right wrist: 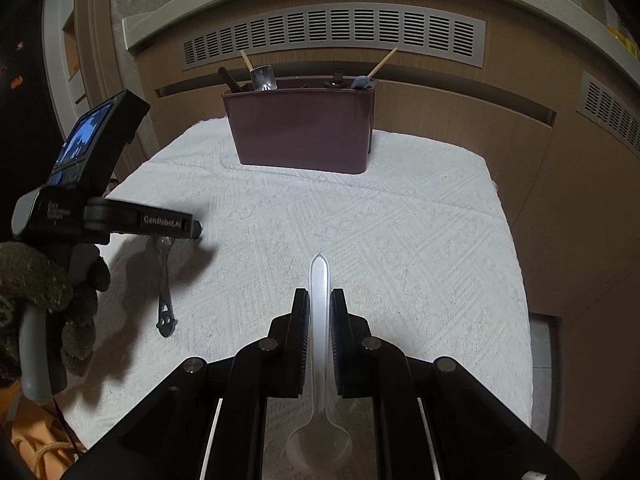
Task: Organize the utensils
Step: 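Grasp the metal spoon by its bowl with the left tool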
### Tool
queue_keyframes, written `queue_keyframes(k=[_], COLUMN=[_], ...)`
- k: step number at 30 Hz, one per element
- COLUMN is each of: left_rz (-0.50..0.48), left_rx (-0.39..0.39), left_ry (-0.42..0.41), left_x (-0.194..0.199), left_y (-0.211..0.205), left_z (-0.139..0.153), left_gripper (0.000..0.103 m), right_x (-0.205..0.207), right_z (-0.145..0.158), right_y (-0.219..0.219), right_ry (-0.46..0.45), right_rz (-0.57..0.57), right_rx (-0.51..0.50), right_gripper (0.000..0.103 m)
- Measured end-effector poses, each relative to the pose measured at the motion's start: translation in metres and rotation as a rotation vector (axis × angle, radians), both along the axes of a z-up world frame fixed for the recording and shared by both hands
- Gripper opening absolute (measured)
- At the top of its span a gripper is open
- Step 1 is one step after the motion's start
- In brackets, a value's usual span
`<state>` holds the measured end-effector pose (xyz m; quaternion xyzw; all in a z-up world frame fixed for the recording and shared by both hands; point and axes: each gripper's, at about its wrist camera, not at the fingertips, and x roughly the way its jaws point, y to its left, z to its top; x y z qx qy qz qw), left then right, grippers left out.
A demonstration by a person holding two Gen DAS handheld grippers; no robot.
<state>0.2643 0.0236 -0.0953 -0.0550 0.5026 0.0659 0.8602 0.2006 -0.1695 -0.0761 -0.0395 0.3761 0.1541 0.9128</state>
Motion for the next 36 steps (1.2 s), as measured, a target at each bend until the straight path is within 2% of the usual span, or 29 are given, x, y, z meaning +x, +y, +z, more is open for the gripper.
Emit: queue_keyframes(k=[6,7,8,9,13,16,18,22,25,26,27,28,30,36], left_rz=[-0.089,-0.108,-0.126,-0.145,-0.194,-0.175,-0.122,-0.043,-0.034,-0.038,-0.04,-0.038,-0.027,-0.007], left_rx=[0.024,0.035,0.041,0.041,0.067,0.005,-0.051,-0.286,-0.367,-0.373,-0.356,-0.338,-0.321,-0.196], left_ry=[-0.148,-0.189,-0.222,-0.245,-0.381,-0.392,-0.323,-0.005,0.149,0.166,0.159,0.156,0.161,0.211], left_x=[-0.044,-0.055,-0.064,-0.07,-0.096,-0.102,-0.097,-0.076,-0.072,-0.072,-0.072,-0.07,-0.062,-0.03], left_y=[-0.01,-0.012,-0.014,-0.015,-0.015,-0.002,0.014,0.04,0.032,0.027,0.023,0.017,0.012,-0.007], left_z=[0.006,0.012,0.017,0.024,0.053,0.065,0.063,0.025,0.001,-0.001,0.001,0.005,0.006,0.006], left_gripper=[0.03,0.019,0.003,0.0,0.0,0.001,0.004,0.007,0.012,0.014,0.02,0.031,0.043,0.054], right_x=[-0.007,-0.009,-0.01,-0.012,-0.016,-0.018,-0.018,-0.019,-0.021,-0.023,-0.024,-0.025,-0.026,-0.028], right_z=[0.007,0.01,0.013,0.016,0.028,0.035,0.037,0.031,0.027,0.026,0.026,0.026,0.027,0.025], right_y=[-0.004,-0.004,-0.004,-0.004,-0.004,-0.004,-0.006,-0.007,-0.009,-0.01,-0.01,-0.011,-0.012,-0.014], right_ry=[-0.025,-0.034,-0.044,-0.052,-0.074,-0.079,-0.071,-0.048,-0.028,-0.027,-0.029,-0.031,-0.036,-0.034], right_rz=[0.008,0.012,0.015,0.018,0.034,0.036,0.037,0.02,0.02,0.022,0.024,0.025,0.023,0.034], right_rx=[0.013,0.015,0.016,0.017,0.036,0.036,0.031,0.001,0.007,0.011,0.012,0.012,0.012,0.026], right_gripper=[0.01,0.01,0.01,0.01,0.01,0.01,0.01,0.01,0.01,0.01,0.01,0.01,0.01,0.01])
